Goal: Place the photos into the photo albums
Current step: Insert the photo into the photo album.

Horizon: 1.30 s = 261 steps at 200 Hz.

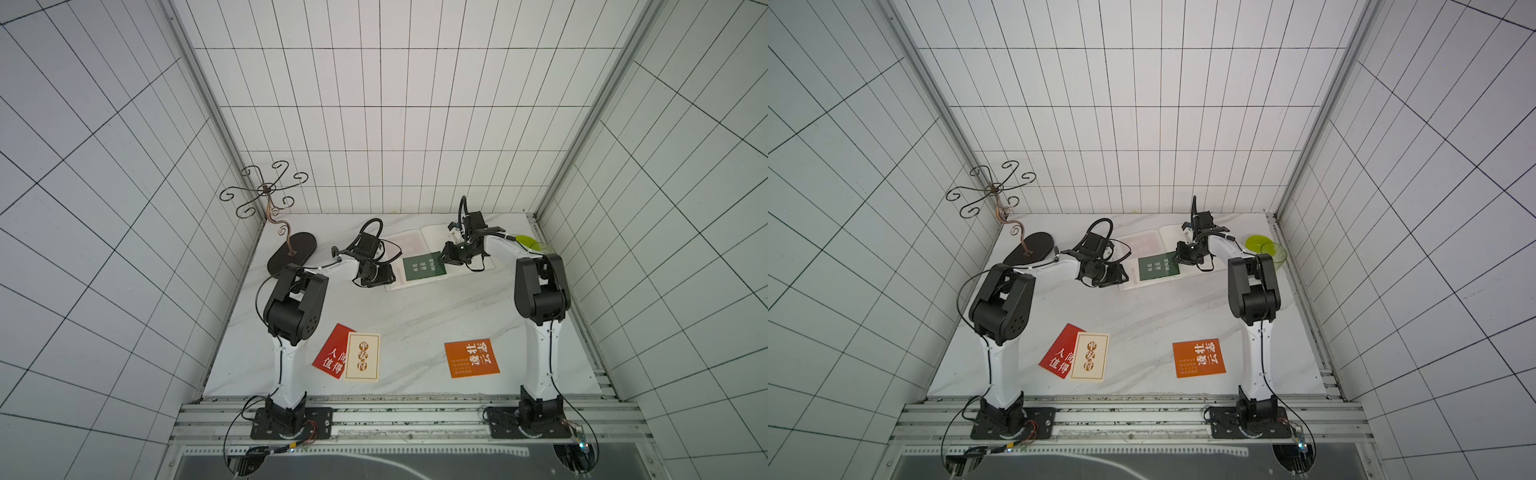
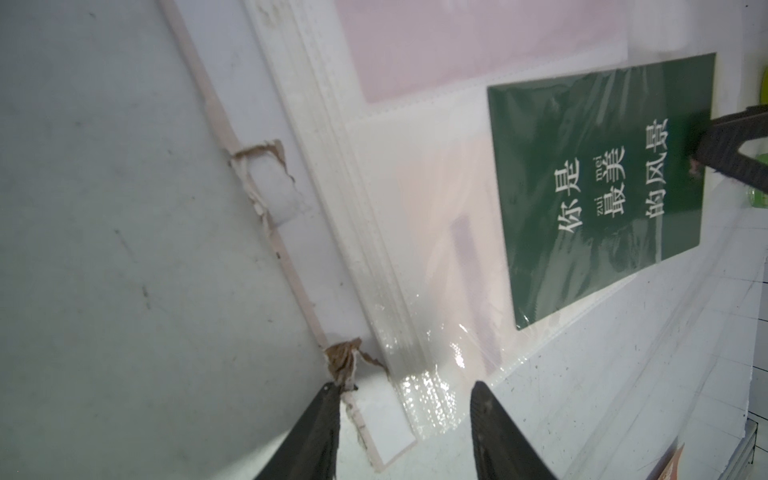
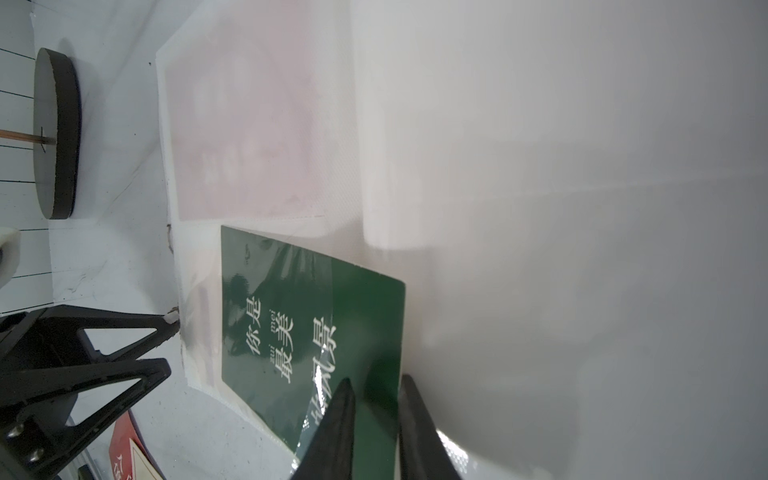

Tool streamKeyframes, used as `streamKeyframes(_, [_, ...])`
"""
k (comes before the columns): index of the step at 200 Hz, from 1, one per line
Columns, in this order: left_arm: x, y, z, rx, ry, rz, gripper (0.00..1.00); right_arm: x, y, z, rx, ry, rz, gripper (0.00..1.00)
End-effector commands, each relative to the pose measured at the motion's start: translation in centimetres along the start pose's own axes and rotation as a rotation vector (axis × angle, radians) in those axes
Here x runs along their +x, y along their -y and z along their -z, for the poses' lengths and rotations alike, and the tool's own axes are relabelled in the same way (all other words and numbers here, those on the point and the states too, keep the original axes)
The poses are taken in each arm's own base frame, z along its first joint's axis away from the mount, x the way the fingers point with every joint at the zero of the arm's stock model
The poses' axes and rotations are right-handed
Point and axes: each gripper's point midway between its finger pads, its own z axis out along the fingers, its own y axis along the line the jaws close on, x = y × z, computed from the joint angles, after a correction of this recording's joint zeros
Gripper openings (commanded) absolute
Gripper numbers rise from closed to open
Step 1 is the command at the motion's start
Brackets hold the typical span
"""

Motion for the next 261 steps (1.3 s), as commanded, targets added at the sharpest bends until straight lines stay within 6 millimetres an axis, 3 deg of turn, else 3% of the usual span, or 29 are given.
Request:
streamKeyframes(1, [-0.8,0.5,1.1,0.021,0.037,0.004,0.51,-2.3,-2.4,0.8,-0.039,0.036,0.072,0.23])
streamKeyframes(44, [-1.3,0.3,1.9,0.011,0.072,0.011,0.51,-2.2,-2.6,0.8,-0.041,0.034,0.074,0.27])
streamKeyframes(115, [-2.0,0.1,3.0,0.000,0.103,0.012,0.51,-2.3,-2.7,1.2,-0.031,0.055,0.064,0.43])
streamKeyframes(261, [-2.0,0.5,2.9,0.022,0.103,0.026,0.51,-1.6,-5.0,1.6,-0.163,0.071,0.019,0.46])
